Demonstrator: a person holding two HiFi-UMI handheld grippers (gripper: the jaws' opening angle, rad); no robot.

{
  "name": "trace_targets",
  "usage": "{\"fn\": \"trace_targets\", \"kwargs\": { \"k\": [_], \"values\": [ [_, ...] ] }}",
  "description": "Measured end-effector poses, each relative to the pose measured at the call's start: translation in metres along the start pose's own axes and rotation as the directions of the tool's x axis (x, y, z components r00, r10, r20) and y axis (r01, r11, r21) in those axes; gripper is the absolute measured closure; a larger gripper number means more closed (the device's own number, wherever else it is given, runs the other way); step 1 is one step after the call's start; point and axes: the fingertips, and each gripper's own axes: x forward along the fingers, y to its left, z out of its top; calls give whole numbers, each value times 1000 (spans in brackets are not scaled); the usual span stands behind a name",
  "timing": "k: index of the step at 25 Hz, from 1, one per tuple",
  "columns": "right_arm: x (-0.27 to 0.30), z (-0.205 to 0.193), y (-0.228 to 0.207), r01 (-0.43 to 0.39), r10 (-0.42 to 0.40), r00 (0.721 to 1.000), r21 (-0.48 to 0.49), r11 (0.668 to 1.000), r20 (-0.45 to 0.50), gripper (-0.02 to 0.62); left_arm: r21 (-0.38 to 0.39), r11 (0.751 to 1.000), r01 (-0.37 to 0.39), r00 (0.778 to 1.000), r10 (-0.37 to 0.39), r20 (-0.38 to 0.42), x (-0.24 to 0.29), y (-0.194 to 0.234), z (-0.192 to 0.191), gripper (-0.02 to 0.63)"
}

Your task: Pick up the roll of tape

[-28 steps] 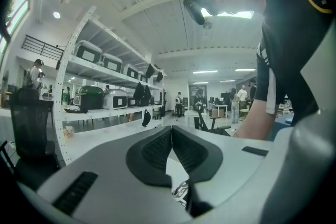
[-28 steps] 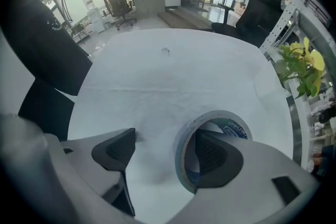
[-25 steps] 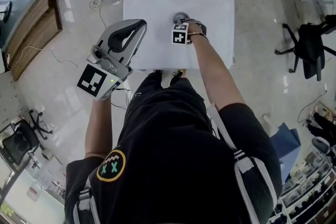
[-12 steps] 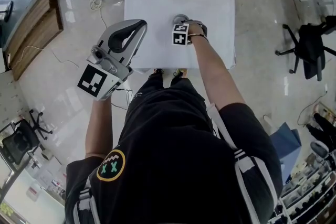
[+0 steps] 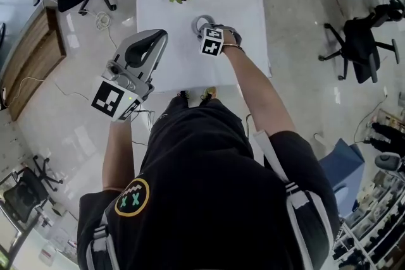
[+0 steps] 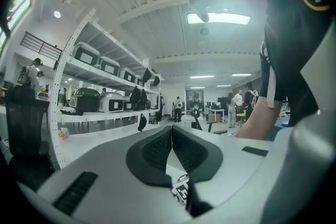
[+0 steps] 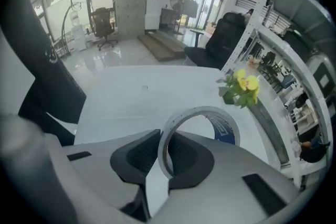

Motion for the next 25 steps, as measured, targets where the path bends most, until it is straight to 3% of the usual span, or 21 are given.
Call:
{"fn": "trace_targets", "kwargs": {
  "k": [6,13,18,25],
  "values": [
    [-77,44,-18,115,-127,977,78,990,173,528,-14,1000,28,999,-28,34,4,4,-2,587],
    [-151,75,-29,229,-255,921,119,966,294,526,-2,998,69,996,-69,61,16,6,5,587],
    [-207,105,-31,287,-336,847,176,942,411,526,6,996,90,994,-90,67,20,4,8,588],
    [-289,146,-32,329,-436,698,287,900,568,526,8,994,111,991,-111,72,19,9,13,588]
  ]
}}
